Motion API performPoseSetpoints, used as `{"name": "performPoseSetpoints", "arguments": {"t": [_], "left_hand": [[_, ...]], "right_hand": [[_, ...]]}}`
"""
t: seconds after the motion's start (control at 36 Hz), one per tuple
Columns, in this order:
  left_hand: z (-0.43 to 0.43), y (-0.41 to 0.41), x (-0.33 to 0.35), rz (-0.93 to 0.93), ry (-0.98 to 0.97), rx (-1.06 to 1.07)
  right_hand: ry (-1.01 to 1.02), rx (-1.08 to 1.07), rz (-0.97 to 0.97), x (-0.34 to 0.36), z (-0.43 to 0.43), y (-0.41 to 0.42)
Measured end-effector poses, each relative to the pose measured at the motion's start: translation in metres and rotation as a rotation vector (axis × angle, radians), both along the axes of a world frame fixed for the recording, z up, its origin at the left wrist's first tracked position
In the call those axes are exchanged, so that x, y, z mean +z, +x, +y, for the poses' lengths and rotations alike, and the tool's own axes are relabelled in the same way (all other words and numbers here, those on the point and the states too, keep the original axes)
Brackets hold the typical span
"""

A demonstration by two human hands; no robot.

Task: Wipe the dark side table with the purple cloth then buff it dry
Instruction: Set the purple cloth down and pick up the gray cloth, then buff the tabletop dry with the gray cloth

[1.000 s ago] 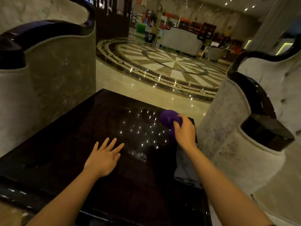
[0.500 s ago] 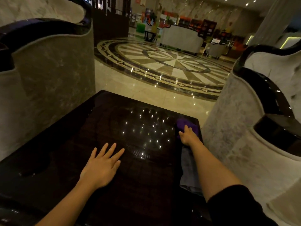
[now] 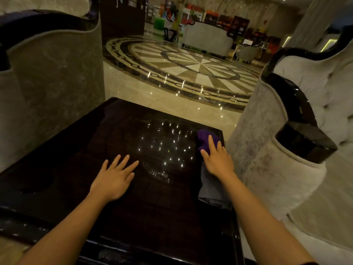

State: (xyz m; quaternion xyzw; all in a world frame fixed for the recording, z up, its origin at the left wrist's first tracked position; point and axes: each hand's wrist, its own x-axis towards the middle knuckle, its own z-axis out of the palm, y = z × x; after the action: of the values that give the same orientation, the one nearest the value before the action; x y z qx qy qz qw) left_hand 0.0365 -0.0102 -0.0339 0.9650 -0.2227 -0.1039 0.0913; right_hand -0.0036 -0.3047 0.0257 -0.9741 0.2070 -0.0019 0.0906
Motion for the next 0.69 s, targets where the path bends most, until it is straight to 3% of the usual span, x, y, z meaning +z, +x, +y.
{"name": "performPoseSetpoints", "arguments": {"t": [0.33, 0.47, 0.69], "left_hand": [[0.003, -0.003, 0.001, -0.002, -0.018, -0.002], [0.005, -0.001, 0.006, 0.033, -0.046, -0.011], [0.013, -0.004, 0.011, 0.072, -0.063, -0.035]], "right_hand": [[0.079, -0.225, 0.129, -0.036, 0.023, -0.050], [-0.031, -0.195, 0.053, -0.034, 0.026, -0.049], [-0.010, -0.139, 0.011, -0.030, 0.025, -0.053]]}}
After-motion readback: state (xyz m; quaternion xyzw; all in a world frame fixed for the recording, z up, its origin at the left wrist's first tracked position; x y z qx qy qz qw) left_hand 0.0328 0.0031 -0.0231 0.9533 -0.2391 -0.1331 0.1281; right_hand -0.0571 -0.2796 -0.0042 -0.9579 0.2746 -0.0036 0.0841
